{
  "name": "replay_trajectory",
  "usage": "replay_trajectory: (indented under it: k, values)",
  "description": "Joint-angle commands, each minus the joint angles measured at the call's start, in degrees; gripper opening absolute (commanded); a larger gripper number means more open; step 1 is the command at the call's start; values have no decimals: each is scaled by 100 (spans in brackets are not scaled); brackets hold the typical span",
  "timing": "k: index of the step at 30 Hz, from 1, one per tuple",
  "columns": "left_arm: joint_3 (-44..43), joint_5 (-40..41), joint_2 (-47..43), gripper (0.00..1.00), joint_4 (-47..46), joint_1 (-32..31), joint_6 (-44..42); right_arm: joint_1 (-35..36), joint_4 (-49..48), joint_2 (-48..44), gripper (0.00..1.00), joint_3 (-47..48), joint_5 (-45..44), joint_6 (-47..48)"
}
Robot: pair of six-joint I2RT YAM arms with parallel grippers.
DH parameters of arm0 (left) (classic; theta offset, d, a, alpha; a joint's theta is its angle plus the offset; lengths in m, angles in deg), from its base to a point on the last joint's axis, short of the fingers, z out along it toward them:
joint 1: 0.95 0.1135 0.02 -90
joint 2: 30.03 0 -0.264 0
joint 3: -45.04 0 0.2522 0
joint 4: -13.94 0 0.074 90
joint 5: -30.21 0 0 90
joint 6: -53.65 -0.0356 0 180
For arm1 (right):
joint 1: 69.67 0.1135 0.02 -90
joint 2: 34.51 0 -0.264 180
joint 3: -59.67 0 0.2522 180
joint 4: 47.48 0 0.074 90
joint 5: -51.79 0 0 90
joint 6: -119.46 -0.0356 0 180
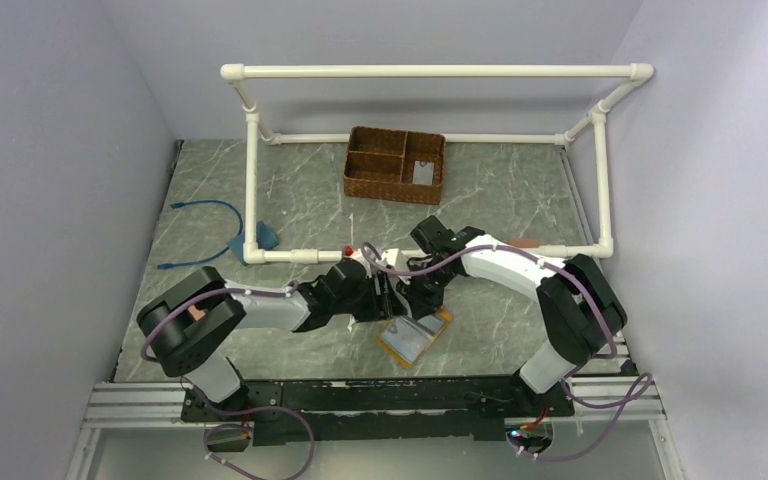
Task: Take the credit cards out of the card holder
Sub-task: Remove the credit card from the card holder.
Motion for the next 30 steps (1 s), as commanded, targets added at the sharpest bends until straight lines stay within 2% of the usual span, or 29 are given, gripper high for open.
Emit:
replay_trajectory:
  k: [1, 3, 10, 14, 18, 22, 30]
  values:
    - [286, 555, -366, 68, 476, 0, -67, -109, 157, 123, 6, 249, 153, -119]
    - [399, 658, -573, 68, 522, 4, -100, -144, 184, 183, 0, 282, 248, -174]
    - [950, 871, -1727, 69, 659, 7, -166, -485, 287, 398, 0, 418, 1203, -464]
    - [1437, 789, -2608, 70, 70, 9, -195, -773, 95, 368, 0, 366, 1907, -833]
    - [1717, 609, -3005, 70, -644, 2, 19, -1008, -401, 371, 0, 193, 2263, -1458]
    - [1709, 393, -2786, 70, -1335, 5, 247, -1154, -1030, 412, 0, -23, 2463, -2268]
    - [1583, 119, -1296, 71, -2904, -10, 673, -1530, -2299, 576, 0, -511, 2837, -3965]
